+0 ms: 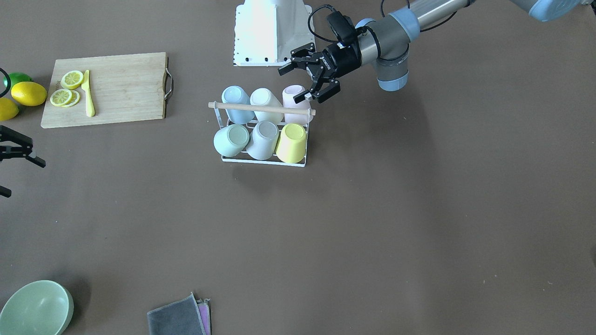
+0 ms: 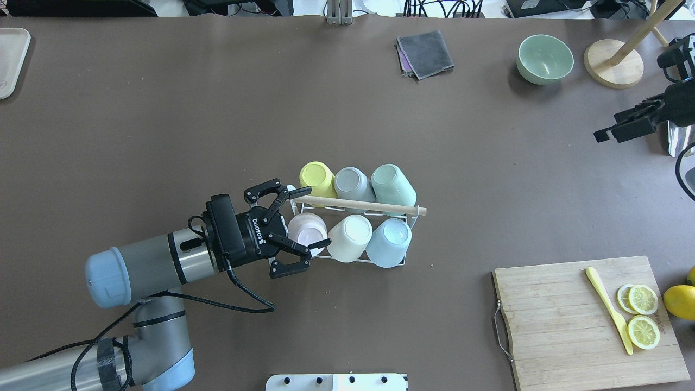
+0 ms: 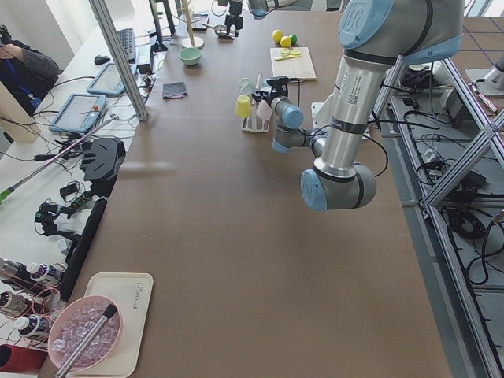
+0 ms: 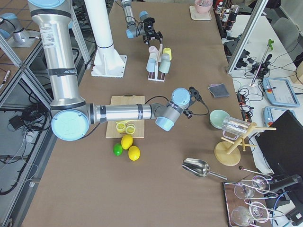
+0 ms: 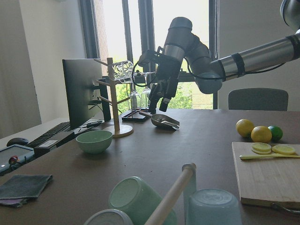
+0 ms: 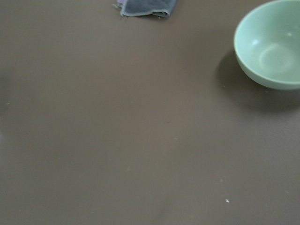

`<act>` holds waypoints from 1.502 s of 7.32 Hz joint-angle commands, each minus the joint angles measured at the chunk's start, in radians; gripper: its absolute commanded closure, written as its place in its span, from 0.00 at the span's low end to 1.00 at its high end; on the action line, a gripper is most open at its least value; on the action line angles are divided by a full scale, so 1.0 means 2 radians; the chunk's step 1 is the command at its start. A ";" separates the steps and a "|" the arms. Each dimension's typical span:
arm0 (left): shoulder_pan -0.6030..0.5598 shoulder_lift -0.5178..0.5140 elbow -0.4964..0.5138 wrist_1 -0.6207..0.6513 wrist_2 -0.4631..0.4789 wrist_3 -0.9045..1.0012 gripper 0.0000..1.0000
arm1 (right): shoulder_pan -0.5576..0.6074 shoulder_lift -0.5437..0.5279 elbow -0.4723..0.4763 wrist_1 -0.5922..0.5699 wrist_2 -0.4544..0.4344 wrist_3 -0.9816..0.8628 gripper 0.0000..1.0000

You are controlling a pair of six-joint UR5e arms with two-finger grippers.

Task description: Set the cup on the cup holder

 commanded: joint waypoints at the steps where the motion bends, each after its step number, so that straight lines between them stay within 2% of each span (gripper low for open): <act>1: -0.010 0.010 -0.040 0.057 -0.002 0.000 0.02 | 0.043 -0.032 0.062 -0.184 -0.007 -0.001 0.00; 3: -0.040 0.046 -0.108 0.174 -0.009 0.000 0.01 | 0.070 -0.039 0.063 -0.303 -0.032 -0.001 0.00; 4: -0.074 0.053 -0.139 0.263 -0.038 -0.001 0.02 | 0.089 -0.057 0.062 -0.336 -0.057 -0.014 0.00; 5: -0.107 0.051 -0.155 0.343 -0.057 -0.001 0.01 | 0.113 -0.065 0.062 -0.374 -0.065 -0.038 0.00; 6: -0.132 0.050 -0.155 0.404 -0.069 0.000 0.02 | 0.135 -0.065 0.066 -0.435 -0.069 -0.078 0.00; 7: -0.153 0.051 -0.157 0.472 -0.068 0.001 0.02 | 0.158 -0.066 0.067 -0.475 -0.116 -0.119 0.00; 9: -0.159 0.050 -0.158 0.592 -0.051 0.001 0.02 | 0.184 -0.060 0.071 -0.509 -0.128 -0.145 0.00; 11: -0.168 0.055 -0.151 0.708 0.010 -0.005 0.02 | 0.189 -0.060 0.078 -0.512 -0.128 -0.144 0.00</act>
